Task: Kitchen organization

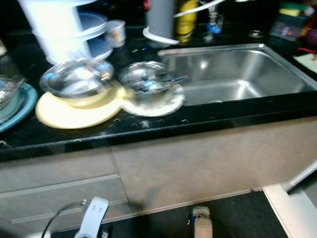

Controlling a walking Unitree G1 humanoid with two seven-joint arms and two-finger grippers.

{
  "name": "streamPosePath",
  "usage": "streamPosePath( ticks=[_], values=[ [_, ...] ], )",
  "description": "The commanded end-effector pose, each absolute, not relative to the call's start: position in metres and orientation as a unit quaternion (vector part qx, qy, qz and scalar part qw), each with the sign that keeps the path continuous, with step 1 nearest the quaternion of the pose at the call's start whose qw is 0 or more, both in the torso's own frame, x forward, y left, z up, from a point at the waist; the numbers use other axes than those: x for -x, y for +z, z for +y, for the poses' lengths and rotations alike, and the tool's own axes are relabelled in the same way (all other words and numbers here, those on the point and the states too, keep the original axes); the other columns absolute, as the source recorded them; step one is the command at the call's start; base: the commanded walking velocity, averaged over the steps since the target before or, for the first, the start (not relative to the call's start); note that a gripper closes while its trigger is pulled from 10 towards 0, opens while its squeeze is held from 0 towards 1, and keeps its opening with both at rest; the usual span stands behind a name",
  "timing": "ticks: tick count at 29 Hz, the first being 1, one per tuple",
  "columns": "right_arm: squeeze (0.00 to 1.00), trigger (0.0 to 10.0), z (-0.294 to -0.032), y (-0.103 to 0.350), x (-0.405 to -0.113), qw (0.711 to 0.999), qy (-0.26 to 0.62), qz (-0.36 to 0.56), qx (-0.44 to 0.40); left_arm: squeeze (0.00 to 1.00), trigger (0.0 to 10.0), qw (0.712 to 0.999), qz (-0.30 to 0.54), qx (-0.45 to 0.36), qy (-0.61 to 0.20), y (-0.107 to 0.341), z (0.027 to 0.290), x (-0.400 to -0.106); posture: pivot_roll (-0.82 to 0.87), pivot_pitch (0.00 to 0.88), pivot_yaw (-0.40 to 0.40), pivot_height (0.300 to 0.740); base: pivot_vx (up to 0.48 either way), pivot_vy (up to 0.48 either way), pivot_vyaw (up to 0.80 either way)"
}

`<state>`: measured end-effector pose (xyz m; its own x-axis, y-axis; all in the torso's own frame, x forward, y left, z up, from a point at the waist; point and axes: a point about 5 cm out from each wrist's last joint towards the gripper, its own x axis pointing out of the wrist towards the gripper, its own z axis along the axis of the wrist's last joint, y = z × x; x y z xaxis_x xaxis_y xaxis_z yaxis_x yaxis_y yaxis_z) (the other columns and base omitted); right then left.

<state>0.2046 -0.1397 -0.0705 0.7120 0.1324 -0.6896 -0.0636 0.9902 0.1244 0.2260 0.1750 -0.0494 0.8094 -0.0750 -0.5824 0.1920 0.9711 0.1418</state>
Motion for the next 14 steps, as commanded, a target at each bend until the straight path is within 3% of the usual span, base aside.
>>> streamPosePath(
  ticks=[1, 14],
  values=[
    [0.0, 10.0, -0.1477, -0.0753, -0.1967, 0.919, 0.044, 0.391, -0.038, 0.0, 10.0, 0.937, 0.323, -0.101, -0.087, -0.0571, 0.1727, -0.2156, -0.05, 0.189, 0.009, 0.74, 0.0, -0.48, 0.0],
    [0.0, 10.0, -0.1485, -0.0754, -0.1966, 0.919, 0.044, 0.391, -0.038, 0.0, 10.0, 0.936, 0.326, -0.107, -0.079, -0.0577, 0.1742, -0.2152, -0.05, 0.189, 0.006, 0.74, 0.0, -0.48, 0.0]
  ],
)
